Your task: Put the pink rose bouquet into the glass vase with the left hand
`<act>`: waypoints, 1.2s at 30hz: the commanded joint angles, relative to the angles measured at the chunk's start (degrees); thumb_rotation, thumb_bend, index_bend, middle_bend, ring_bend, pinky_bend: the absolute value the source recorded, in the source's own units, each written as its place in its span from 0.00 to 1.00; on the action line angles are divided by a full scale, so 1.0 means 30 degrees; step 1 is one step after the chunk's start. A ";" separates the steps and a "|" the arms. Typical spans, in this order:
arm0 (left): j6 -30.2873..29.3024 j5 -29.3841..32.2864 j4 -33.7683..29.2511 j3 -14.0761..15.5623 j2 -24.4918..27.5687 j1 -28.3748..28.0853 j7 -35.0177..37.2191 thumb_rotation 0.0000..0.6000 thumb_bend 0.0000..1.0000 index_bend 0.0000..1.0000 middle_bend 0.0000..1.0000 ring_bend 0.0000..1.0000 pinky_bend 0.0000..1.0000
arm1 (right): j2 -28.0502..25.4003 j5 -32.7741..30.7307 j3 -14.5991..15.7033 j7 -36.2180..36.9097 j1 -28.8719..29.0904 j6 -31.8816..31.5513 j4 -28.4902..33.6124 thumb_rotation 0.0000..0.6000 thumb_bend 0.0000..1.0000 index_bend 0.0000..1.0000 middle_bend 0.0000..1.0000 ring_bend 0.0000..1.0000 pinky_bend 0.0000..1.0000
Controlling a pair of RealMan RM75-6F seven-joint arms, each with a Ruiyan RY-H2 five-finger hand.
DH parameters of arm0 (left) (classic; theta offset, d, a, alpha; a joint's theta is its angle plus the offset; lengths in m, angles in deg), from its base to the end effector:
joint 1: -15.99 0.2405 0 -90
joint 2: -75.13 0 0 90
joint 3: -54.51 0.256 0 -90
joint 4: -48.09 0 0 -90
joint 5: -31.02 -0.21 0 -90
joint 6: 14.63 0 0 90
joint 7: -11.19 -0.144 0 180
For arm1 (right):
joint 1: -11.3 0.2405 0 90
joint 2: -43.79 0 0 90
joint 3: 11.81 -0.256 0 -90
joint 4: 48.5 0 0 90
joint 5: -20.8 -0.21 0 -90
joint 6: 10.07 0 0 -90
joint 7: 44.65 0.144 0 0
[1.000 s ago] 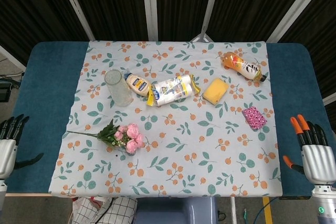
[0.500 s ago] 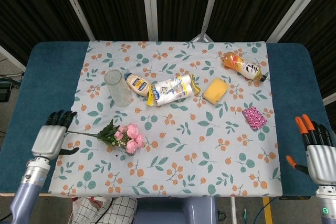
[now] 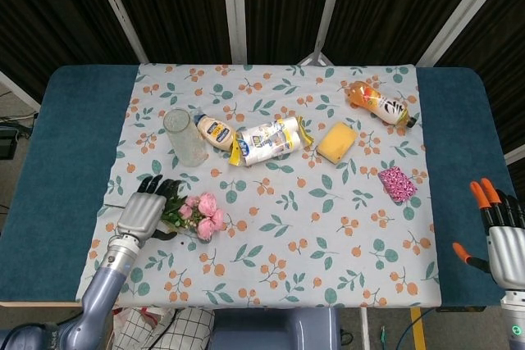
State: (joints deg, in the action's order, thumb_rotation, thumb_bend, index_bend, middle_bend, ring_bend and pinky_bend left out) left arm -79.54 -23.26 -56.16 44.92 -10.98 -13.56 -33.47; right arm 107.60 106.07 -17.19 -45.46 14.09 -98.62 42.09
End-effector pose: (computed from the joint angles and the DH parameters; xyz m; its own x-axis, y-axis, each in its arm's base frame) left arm -0.1691 0.2698 -0.0009 0.5021 0.3199 0.8035 0.8645 -0.2110 -0.4562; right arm -0.3181 -0.1786 0.1789 0.4381 0.0889 0.8945 -0.8989 0.0384 0.4364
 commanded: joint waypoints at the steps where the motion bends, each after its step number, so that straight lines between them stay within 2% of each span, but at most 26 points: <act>1: -0.0140 0.0547 0.0564 -0.0008 -0.0854 -0.0644 -0.0718 1.00 0.17 0.16 0.15 0.03 0.12 | -0.0021 -0.0017 -0.0037 0.0101 -0.0031 -0.0063 0.0003 1.00 0.21 0.02 0.00 0.04 0.08; 6: -0.0509 0.0942 0.1083 0.0049 -0.1767 -0.1279 -0.1509 1.00 0.23 0.24 0.20 0.09 0.21 | -0.0085 -0.0135 -0.0094 0.0409 -0.0068 -0.0046 -0.0022 1.00 0.21 0.02 0.00 0.04 0.08; 13: -0.1658 0.1533 0.1478 0.0241 -0.2611 -0.1950 -0.3205 1.00 0.38 0.39 0.39 0.27 0.37 | -0.0192 -0.0210 -0.0178 0.0858 -0.0144 -0.0136 0.0032 1.00 0.21 0.02 0.00 0.04 0.08; 19: -0.3192 0.1324 0.2270 0.0653 -0.3185 -0.2164 -0.4825 1.00 0.42 0.48 0.47 0.33 0.41 | -0.0273 -0.0304 -0.0211 0.1274 -0.0179 -0.0078 0.0033 1.00 0.21 0.02 0.00 0.04 0.08; 25: -0.4002 0.0124 0.2214 0.0680 -0.3309 -0.2269 -0.4565 1.00 0.45 0.50 0.50 0.36 0.43 | -0.0279 -0.0334 -0.0215 0.1306 -0.0166 0.0006 0.0087 1.00 0.21 0.02 0.00 0.03 0.08; 29: -0.3614 -0.0901 0.1434 0.0690 -0.2813 -0.2091 -0.2610 1.00 0.45 0.50 0.51 0.36 0.42 | -0.0298 -0.0316 -0.0175 0.1246 -0.0170 0.0055 0.0137 1.00 0.21 0.02 0.00 0.04 0.08; 36: -0.1099 -0.4577 -0.1999 0.0746 0.0481 -0.1409 0.6429 1.00 0.44 0.50 0.49 0.36 0.41 | -0.0207 -0.0528 -0.0201 0.0890 -0.0138 0.0221 0.0194 1.00 0.21 0.02 0.00 0.03 0.08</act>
State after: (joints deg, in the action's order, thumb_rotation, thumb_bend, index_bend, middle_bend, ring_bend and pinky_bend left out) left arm -87.59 -30.32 -55.38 47.10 -15.86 -19.15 -28.93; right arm 106.94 104.53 -17.78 -42.74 13.67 -97.98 42.66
